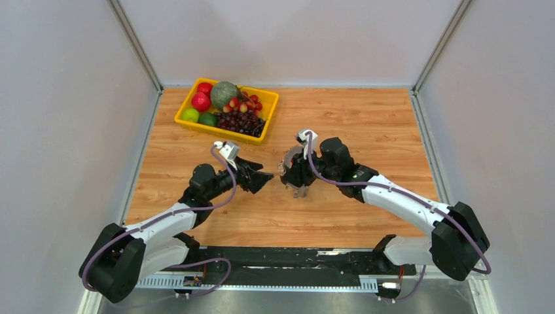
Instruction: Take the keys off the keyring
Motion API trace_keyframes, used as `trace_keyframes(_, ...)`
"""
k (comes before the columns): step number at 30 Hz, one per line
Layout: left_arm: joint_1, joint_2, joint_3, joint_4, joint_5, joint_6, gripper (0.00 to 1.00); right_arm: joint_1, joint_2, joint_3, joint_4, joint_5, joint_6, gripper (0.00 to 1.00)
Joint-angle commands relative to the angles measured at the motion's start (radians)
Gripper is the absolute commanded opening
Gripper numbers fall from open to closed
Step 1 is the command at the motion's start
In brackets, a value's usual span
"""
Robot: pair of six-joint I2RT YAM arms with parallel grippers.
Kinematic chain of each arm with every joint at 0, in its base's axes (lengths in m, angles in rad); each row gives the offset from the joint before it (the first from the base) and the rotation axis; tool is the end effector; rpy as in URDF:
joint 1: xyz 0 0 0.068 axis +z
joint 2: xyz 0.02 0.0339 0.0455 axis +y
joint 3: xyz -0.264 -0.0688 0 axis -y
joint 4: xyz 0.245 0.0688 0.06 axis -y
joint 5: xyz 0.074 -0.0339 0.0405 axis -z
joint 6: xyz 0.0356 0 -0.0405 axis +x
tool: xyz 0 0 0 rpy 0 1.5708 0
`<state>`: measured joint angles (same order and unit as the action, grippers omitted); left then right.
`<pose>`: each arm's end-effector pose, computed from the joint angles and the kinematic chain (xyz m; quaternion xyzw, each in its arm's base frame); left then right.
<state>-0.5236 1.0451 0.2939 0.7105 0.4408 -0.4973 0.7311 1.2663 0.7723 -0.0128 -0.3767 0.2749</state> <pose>0.1774 -0.1200 0.2142 0.1607 0.7018 -0.4678 0.5126 0.1987 0.1958 0.2500 -0.2839 0.8031 0.3816 0.3588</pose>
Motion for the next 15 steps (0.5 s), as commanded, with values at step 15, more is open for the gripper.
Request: trace_keyframes(15, -0.111, 0.212, -0.208, 0.865, 0.167, 0.154, 0.79, -0.003, -0.109, 0.186, -0.15, -0.151, -0.19, 0.34)
